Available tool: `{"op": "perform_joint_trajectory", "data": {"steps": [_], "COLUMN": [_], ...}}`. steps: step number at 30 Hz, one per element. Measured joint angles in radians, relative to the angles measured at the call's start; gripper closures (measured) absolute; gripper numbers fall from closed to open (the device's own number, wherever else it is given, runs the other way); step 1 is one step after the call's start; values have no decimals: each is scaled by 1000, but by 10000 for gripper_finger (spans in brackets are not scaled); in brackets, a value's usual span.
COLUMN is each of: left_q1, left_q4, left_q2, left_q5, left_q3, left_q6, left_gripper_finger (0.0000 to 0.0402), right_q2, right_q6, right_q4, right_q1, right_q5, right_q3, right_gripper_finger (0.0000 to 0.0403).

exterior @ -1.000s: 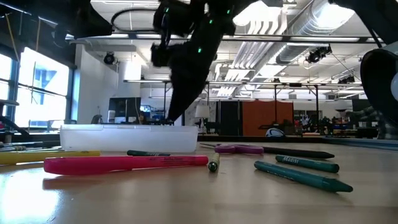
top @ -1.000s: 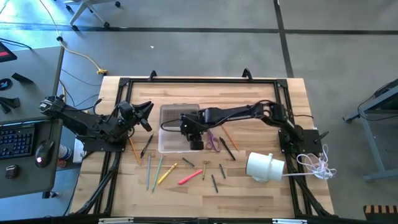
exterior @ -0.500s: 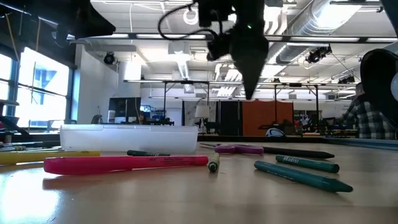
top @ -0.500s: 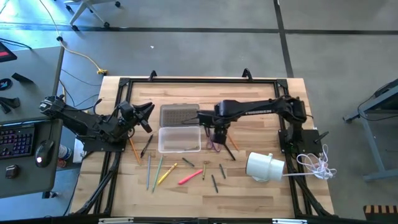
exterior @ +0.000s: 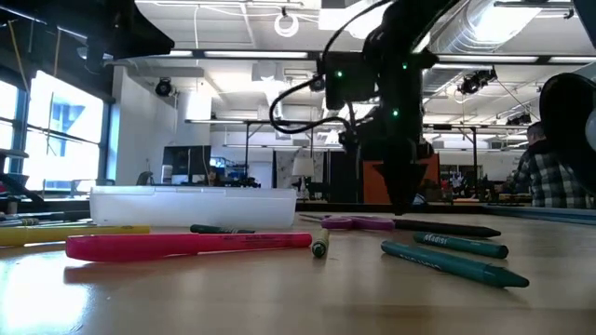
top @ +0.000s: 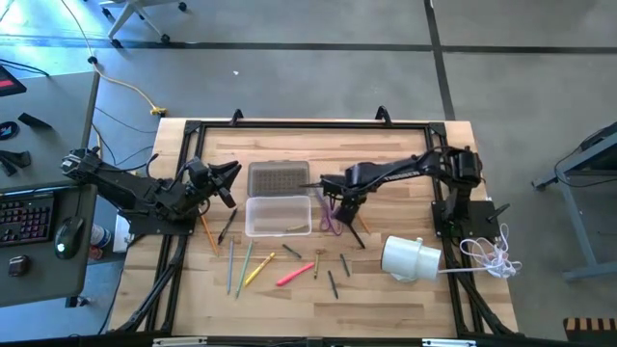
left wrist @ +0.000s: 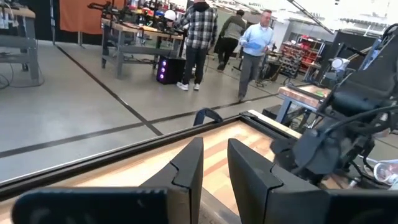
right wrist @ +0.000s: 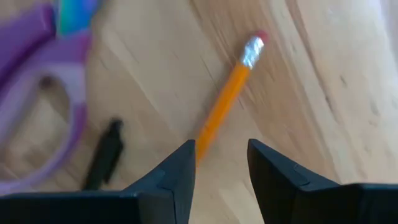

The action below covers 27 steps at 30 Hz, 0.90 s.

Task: Pick & place school supplies into a supply box
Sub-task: Put the orange pencil into the gray supply box

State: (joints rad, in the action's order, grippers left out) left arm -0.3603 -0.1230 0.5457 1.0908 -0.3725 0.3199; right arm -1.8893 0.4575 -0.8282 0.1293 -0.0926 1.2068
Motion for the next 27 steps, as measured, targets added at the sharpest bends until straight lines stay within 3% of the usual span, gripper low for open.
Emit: {"op": "perform_joint_trajectory", "data": {"steps": [11,14,18,20,27], "left_q1": [0,0,0,0,0], "left_q4": [0,3,3,3,2], "left_q2": [0,0,0,0,0], "left_q5": [-39,-39,-39,-39,-39], "left_q3": [0,0,0,0,0], "left_q6": [0,0,0,0,0], "left_gripper_finger": [291,291,291,291,291], "right_q2": [10,10,10,8,-13], "right_q6": [-26,-51,-62,-83,-165], "right_q4": [186,197,197,193,112], "right_q1": [23,23,23,23,10], "right_q5": [9,9,1,0,-27], "right_q3": [-110,-131,-143,-137,18], "right_gripper_finger": [278,305,374,394,393]}}
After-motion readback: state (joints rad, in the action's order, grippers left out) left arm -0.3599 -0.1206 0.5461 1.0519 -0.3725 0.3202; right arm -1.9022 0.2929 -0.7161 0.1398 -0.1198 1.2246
